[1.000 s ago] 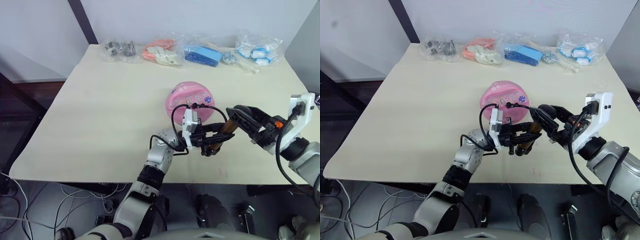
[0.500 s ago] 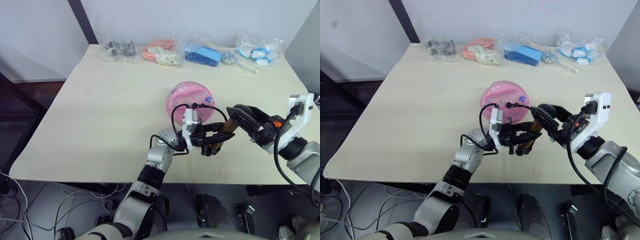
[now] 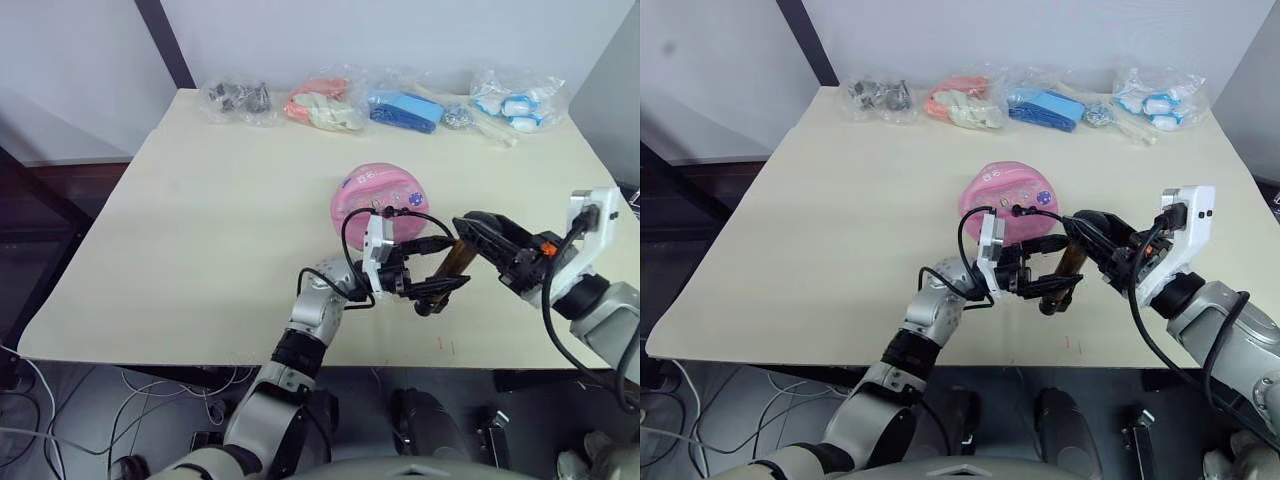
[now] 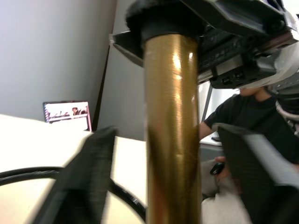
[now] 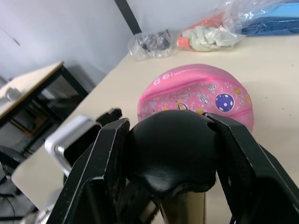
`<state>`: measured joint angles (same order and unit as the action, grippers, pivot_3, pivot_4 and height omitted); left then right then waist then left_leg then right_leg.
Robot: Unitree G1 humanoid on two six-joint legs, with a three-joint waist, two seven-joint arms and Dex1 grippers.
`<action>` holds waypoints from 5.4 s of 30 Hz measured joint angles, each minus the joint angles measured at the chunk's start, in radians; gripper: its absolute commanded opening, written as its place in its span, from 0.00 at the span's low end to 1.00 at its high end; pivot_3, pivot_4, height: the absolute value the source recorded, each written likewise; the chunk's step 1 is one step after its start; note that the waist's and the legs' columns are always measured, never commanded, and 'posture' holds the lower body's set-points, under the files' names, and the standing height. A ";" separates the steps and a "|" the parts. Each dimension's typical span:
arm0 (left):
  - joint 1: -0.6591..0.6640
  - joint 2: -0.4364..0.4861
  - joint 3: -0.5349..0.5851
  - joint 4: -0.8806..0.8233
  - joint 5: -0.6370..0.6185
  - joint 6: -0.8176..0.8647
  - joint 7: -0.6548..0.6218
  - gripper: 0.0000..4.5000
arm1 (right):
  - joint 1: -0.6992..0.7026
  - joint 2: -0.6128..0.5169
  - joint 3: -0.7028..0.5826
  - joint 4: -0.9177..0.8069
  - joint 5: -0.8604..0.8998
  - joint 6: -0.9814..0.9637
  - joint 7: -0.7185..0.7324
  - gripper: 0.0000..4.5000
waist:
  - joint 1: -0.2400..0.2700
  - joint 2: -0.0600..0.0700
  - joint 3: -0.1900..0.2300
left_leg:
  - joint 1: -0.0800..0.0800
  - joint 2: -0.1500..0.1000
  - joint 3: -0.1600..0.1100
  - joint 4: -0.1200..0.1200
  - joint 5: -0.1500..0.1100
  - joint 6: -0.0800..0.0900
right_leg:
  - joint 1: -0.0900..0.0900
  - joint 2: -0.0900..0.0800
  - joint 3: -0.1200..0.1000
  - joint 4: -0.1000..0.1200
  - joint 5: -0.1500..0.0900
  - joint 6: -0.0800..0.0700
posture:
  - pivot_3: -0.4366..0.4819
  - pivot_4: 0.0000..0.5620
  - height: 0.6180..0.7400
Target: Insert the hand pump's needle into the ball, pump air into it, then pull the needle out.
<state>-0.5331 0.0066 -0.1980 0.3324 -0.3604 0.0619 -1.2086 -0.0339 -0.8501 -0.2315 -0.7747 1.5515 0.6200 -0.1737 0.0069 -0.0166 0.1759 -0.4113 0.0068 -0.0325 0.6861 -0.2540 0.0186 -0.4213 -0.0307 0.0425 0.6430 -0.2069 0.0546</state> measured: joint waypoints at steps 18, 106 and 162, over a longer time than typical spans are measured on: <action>0.020 0.154 -0.162 -0.174 0.201 0.247 0.213 0.95 | -0.198 -0.040 0.040 0.042 0.040 0.042 -0.029 0.46 | -0.012 0.000 0.000 | -0.001 0.000 -0.001 -0.001 0.000 0.000 | 0.000 -0.001 -0.001 0.000 0.001 0.001 | 0.48 0.27 1.00; -0.207 -0.092 -0.162 0.781 0.497 -0.469 0.363 0.24 | -0.012 0.087 0.110 0.131 -0.567 0.087 0.409 0.46 | -0.013 -0.001 -0.001 | 0.005 0.000 0.000 0.000 -0.001 0.002 | 0.005 -0.001 -0.001 -0.002 0.000 0.008 | 0.48 0.27 1.00; -0.189 -0.065 -0.166 0.786 0.566 -0.503 0.399 0.24 | -0.074 -0.052 -0.028 0.062 -0.273 0.127 0.266 0.46 | -0.019 -0.018 -0.015 | 0.012 0.005 -0.001 -0.005 -0.002 0.002 | 0.011 -0.001 0.001 -0.003 -0.003 0.004 | 0.48 0.27 1.00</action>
<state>-0.7226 -0.0582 -0.3638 1.1182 0.2059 -0.4407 -0.8092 -0.1076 -0.9016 -0.2590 -0.7130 1.2781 0.7469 0.0918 -0.0120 -0.0350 0.1608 -0.3989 0.0115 -0.0333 0.6809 -0.2558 0.0211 -0.4107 -0.0314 0.0432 0.6399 -0.2100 0.0583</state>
